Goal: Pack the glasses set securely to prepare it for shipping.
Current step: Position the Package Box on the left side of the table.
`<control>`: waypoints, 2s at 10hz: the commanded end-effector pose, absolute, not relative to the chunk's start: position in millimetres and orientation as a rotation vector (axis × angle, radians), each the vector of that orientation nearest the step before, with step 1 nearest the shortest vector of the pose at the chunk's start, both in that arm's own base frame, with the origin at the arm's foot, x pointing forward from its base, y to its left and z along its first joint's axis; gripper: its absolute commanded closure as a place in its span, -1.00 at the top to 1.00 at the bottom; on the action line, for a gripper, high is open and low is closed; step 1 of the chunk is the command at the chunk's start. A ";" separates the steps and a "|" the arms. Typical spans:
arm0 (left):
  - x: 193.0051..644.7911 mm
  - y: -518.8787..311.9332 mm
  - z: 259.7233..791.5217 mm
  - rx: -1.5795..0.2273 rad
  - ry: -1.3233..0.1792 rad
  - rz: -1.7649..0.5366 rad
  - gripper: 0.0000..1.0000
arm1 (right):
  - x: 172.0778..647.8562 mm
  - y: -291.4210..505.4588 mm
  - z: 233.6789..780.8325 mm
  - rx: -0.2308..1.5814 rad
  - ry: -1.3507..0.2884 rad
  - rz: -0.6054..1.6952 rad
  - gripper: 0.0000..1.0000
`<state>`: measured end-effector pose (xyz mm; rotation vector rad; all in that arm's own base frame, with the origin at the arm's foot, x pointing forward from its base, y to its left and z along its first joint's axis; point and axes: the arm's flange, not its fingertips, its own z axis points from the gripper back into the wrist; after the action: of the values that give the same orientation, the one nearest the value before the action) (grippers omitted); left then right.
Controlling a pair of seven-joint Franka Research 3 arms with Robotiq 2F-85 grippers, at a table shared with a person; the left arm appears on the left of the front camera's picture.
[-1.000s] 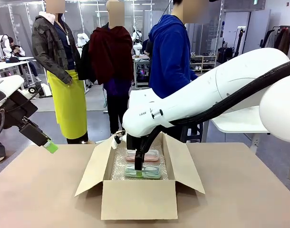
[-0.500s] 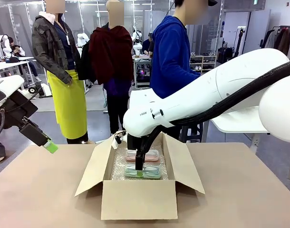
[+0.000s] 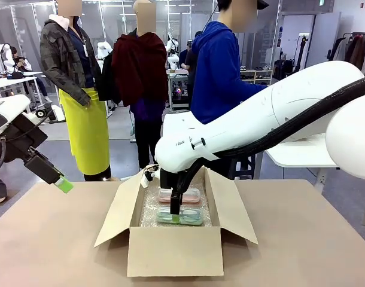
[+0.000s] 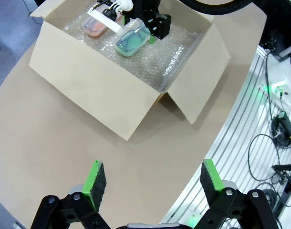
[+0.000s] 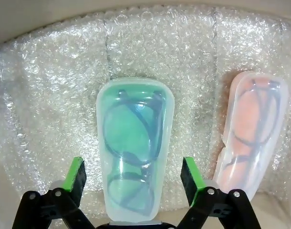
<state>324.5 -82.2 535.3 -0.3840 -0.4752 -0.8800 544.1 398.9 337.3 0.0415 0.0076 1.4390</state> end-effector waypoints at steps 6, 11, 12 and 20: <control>324.5 -82.2 535.3 -0.384 -0.475 -0.880 1.00 | 529.9 386.0 385.9 0.050 -0.089 1.394 1.00; 360.5 -90.3 533.4 -0.470 -0.461 -0.689 1.00 | 462.4 269.3 474.0 0.203 -0.374 1.145 1.00; 374.4 -87.2 528.8 -0.488 -0.463 -0.621 1.00 | 442.5 234.1 476.3 0.235 -0.427 1.039 1.00; 447.6 -78.4 438.6 -0.849 -0.321 -0.462 1.00 | 350.3 110.0 502.8 0.342 -0.526 0.693 1.00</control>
<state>438.0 -81.6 441.7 -0.7924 -0.3057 -0.4032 355.4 103.8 503.8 0.3410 -0.5438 0.7282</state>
